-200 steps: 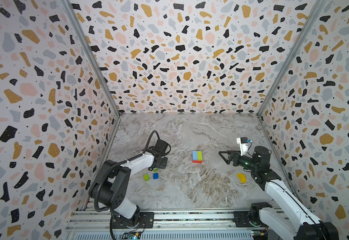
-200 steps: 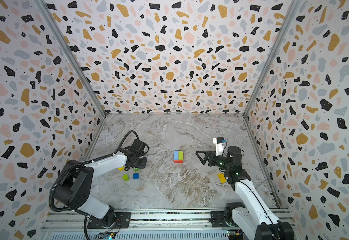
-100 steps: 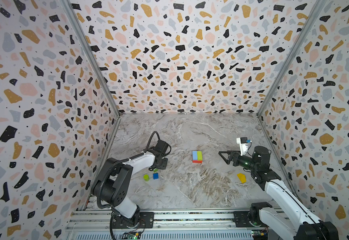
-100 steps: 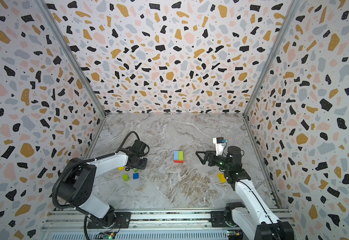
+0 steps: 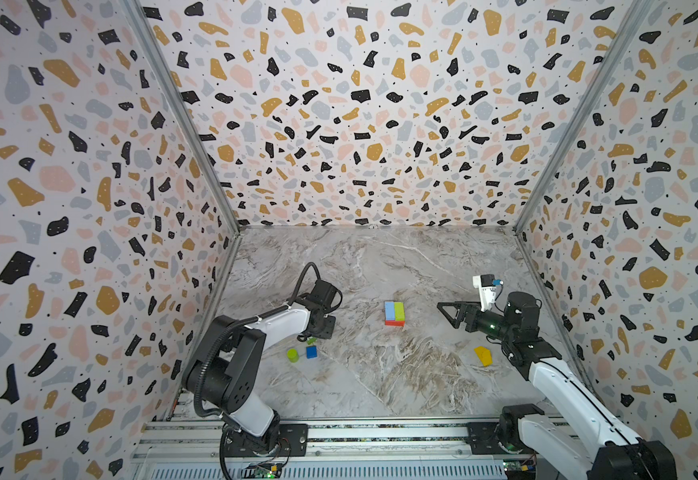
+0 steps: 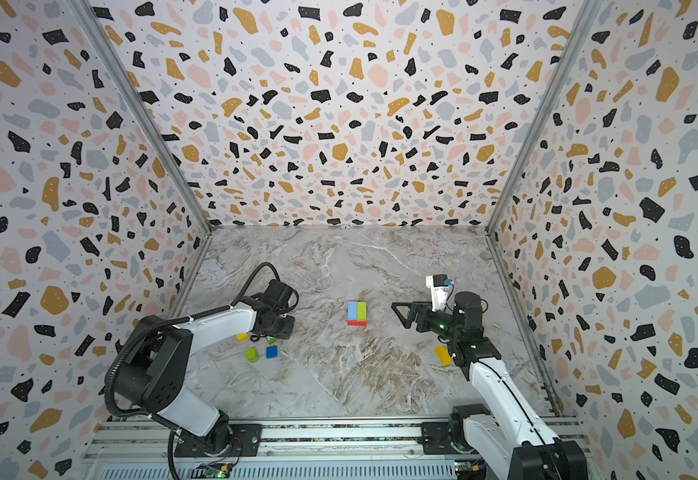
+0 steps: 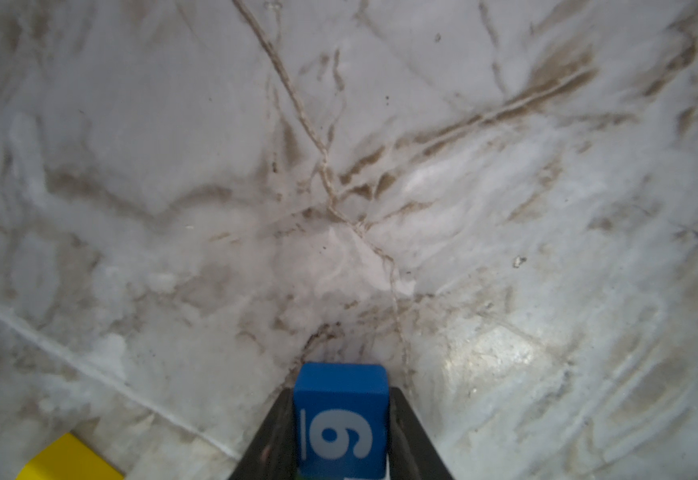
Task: Build the wood block tower
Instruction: 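Lift the blue '6' cube with the left gripper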
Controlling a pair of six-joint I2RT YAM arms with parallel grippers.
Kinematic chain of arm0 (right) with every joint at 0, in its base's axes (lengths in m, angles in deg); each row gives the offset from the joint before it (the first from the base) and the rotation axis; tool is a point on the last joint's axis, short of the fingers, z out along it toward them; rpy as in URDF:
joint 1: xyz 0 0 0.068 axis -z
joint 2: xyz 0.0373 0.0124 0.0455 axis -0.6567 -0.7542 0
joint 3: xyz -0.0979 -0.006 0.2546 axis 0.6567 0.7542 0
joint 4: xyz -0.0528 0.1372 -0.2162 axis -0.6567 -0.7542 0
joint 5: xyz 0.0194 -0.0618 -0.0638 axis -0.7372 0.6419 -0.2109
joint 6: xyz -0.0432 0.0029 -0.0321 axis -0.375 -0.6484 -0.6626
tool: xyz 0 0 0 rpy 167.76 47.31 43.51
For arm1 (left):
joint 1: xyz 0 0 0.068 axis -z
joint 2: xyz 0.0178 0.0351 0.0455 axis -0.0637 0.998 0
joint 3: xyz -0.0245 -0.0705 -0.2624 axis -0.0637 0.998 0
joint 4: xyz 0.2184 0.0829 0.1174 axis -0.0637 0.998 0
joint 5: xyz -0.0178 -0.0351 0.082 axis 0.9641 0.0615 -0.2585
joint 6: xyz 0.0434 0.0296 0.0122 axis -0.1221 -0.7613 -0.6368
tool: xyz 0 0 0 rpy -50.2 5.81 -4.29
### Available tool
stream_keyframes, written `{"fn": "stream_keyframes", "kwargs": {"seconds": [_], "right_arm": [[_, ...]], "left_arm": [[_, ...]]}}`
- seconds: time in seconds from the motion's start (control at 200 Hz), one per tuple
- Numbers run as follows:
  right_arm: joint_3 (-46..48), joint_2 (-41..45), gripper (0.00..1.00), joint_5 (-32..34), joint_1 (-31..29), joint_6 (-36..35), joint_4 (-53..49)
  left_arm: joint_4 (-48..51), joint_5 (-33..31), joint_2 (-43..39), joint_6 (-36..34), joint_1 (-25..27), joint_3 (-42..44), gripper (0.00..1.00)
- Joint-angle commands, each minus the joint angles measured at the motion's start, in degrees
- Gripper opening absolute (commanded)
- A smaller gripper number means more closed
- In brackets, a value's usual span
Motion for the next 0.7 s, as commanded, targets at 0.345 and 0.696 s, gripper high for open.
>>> {"fn": "stream_keyframes", "kwargs": {"seconds": [0.345,0.696], "right_arm": [[1.1,-1.6,0.99,3.0,2.3,1.2,-0.3],[3.0,0.0,0.99,5.6,6.2,2.4,1.1]], "left_arm": [[6.4,2.7,-3.7,3.8,-0.3,-8.3,0.34],[10.0,4.9,-4.4,6.2,2.2,-17.0,0.35]]}}
